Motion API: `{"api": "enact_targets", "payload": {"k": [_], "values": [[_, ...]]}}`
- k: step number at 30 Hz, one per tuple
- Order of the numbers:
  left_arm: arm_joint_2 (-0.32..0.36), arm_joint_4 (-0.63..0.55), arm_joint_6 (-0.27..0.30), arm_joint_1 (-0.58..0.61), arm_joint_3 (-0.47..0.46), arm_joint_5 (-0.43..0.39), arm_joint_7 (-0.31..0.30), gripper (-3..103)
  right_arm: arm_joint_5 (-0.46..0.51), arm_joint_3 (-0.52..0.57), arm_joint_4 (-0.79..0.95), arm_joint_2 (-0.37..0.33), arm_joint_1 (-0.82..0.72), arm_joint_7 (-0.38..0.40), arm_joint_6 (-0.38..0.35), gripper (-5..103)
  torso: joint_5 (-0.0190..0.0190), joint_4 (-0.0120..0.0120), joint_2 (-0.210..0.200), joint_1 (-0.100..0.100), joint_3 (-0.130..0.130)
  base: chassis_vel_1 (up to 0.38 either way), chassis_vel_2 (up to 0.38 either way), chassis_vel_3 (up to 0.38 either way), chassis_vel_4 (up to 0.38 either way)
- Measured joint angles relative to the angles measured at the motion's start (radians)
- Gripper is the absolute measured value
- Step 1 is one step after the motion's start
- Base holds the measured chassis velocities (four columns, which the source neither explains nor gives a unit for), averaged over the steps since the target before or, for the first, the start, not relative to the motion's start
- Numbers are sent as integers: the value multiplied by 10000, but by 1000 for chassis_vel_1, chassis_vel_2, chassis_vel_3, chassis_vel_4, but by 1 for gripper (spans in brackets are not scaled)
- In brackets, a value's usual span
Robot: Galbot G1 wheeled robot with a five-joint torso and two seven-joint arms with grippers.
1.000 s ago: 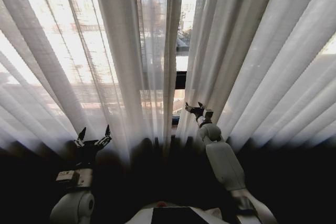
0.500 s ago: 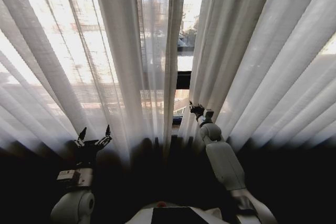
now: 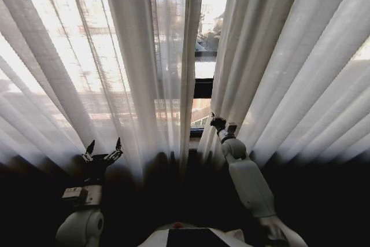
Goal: Open the curtains by pulling them apart, changing their state from closed to fully open.
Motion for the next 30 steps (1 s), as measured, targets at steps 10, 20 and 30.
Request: {"api": "enact_targets", "payload": {"k": [10,20,30], "values": [[-83,-47,119,-262,124,23,5,100,163,53,1508,-194,-873,332,-223,0,1,0,0,-1,0,0,0,0,0],[48,-106,96,-119,-21,-50,6,100,131,-74,1723,-53,-842,436,-559,0,0,2,1,-1,0,0,0,0,0],[97,2,72,-226,66,-117,24,100,112,110,1850,-136,-895,401,-798,0,-1,1,1,-1,0,0,0,0,0]]}}
